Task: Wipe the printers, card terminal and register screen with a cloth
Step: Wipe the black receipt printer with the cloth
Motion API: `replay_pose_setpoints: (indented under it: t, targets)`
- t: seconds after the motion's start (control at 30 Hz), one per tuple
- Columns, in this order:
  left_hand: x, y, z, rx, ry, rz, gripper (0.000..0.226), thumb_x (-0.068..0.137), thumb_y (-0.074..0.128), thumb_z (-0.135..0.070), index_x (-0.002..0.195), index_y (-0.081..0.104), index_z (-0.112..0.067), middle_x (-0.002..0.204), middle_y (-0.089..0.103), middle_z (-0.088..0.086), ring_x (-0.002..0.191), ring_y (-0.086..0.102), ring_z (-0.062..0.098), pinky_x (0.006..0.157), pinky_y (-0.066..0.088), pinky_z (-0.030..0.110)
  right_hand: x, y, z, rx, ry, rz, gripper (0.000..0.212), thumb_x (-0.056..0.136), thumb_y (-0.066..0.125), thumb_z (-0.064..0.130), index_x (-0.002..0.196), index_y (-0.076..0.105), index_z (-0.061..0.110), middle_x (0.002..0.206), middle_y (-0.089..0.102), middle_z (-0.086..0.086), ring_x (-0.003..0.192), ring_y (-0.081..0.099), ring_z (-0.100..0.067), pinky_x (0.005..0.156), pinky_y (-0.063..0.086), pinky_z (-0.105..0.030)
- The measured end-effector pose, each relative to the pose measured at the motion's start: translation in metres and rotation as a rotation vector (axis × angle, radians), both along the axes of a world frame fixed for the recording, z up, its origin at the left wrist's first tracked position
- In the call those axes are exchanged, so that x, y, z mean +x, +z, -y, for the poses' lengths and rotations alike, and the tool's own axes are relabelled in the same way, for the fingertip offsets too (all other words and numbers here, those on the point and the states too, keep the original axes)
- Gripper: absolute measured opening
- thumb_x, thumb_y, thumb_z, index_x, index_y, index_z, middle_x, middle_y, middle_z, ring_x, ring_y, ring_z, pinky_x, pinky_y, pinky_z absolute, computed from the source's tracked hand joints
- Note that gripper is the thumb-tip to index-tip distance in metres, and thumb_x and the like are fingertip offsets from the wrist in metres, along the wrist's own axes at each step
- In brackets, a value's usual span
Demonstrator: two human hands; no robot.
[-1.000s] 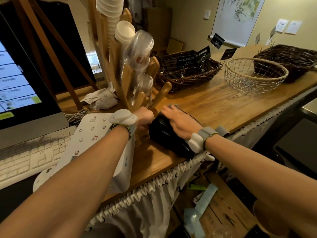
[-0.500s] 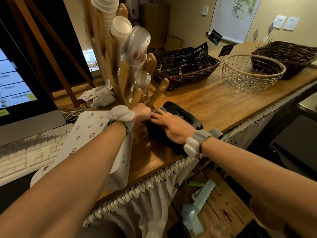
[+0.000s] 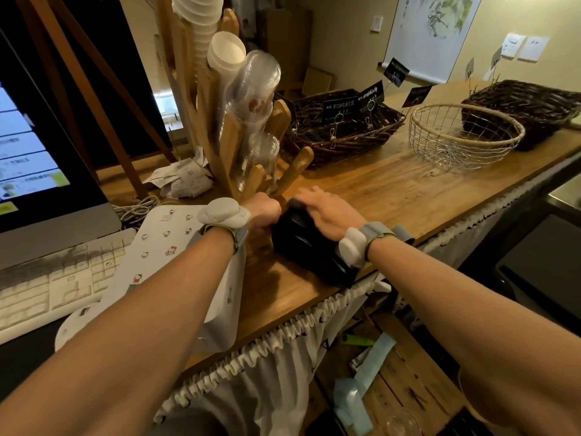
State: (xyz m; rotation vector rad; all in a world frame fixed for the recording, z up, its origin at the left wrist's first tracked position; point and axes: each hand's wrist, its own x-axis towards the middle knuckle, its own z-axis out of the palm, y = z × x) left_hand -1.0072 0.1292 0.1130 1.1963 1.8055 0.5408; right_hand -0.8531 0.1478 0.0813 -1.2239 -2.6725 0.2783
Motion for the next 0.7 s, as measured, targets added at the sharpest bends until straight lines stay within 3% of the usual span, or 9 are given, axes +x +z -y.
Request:
replay_pose_setpoints:
  t: [0.1, 0.17, 0.23, 0.33, 0.43, 0.5, 0.6, 0.7]
  targets:
    - [-0.002, 0.0, -0.001, 0.002, -0.052, 0.009, 0.017, 0.084, 0.056, -0.016, 0.094, 0.06, -0.003, 0.092, 0.056, 0.015, 0.086, 0.058, 0.03, 0.075, 0.047, 0.034, 0.006, 0.003, -0.006, 0.012, -0.031, -0.008, 0.043, 0.092, 0.035, 0.003, 0.134, 0.042, 0.009, 0.14, 0.04, -0.011, 0.126, 0.033, -0.032, 0.102, 0.032, -0.046]
    - [-0.003, -0.005, -0.005, 0.014, -0.102, -0.032, 0.032, 0.085, 0.065, -0.035, 0.099, 0.064, -0.006, 0.099, 0.063, 0.009, 0.092, 0.061, 0.025, 0.077, 0.046, 0.031, 0.005, 0.002, -0.008, -0.037, -0.028, -0.029, 0.04, 0.093, 0.034, 0.003, 0.131, 0.044, 0.009, 0.138, 0.042, -0.011, 0.124, 0.035, -0.031, 0.101, 0.034, -0.044]
    - [-0.004, -0.012, -0.009, 0.045, -0.187, -0.128, 0.035, 0.084, 0.066, -0.045, 0.09, 0.064, -0.01, 0.103, 0.062, 0.007, 0.096, 0.06, 0.023, 0.082, 0.045, 0.031, 0.007, 0.001, -0.012, -0.043, -0.07, -0.078, 0.039, 0.095, 0.034, 0.005, 0.133, 0.044, 0.008, 0.141, 0.041, -0.013, 0.128, 0.033, -0.033, 0.102, 0.031, -0.042]
    - [-0.003, -0.015, -0.015, 0.049, -0.254, -0.223, 0.032, 0.085, 0.064, -0.047, 0.077, 0.055, -0.018, 0.097, 0.055, 0.007, 0.091, 0.055, 0.021, 0.082, 0.042, 0.03, 0.022, -0.007, -0.018, -0.07, -0.147, -0.117, 0.045, 0.098, 0.032, 0.008, 0.142, 0.036, 0.013, 0.153, 0.028, -0.006, 0.142, 0.019, -0.026, 0.111, 0.02, -0.031]
    - [-0.004, -0.014, -0.021, 0.022, -0.264, -0.23, 0.05, 0.084, 0.067, -0.044, 0.112, 0.063, -0.003, 0.111, 0.063, 0.009, 0.103, 0.061, 0.025, 0.088, 0.048, 0.034, 0.034, -0.014, -0.013, -0.089, -0.211, -0.136, 0.048, 0.099, 0.031, 0.009, 0.146, 0.029, 0.017, 0.157, 0.018, -0.001, 0.145, 0.014, -0.021, 0.115, 0.012, -0.028]
    - [-0.002, -0.012, -0.026, 0.005, -0.287, -0.258, 0.056, 0.084, 0.068, -0.043, 0.12, 0.06, 0.0, 0.116, 0.064, 0.011, 0.104, 0.062, 0.027, 0.086, 0.05, 0.035, 0.025, -0.006, -0.023, -0.085, -0.193, -0.106, 0.045, 0.098, 0.032, 0.008, 0.143, 0.035, 0.012, 0.153, 0.029, -0.008, 0.141, 0.025, -0.026, 0.113, 0.021, -0.032]
    - [0.001, -0.013, -0.032, 0.0, -0.312, -0.297, 0.053, 0.084, 0.068, -0.043, 0.113, 0.062, 0.0, 0.111, 0.064, 0.011, 0.1, 0.062, 0.026, 0.08, 0.048, 0.034, 0.006, 0.006, -0.04, -0.102, -0.133, -0.085, 0.038, 0.096, 0.035, 0.006, 0.131, 0.048, 0.008, 0.136, 0.049, -0.013, 0.124, 0.043, -0.03, 0.1, 0.033, -0.032]
    - [0.0, -0.013, -0.036, -0.017, -0.327, -0.279, 0.044, 0.084, 0.069, -0.039, 0.102, 0.063, 0.001, 0.099, 0.062, 0.01, 0.088, 0.06, 0.024, 0.063, 0.045, 0.028, 0.025, -0.003, -0.034, -0.087, -0.108, -0.097, 0.043, 0.096, 0.035, 0.005, 0.139, 0.04, 0.009, 0.147, 0.038, -0.012, 0.134, 0.036, -0.026, 0.108, 0.027, -0.029]
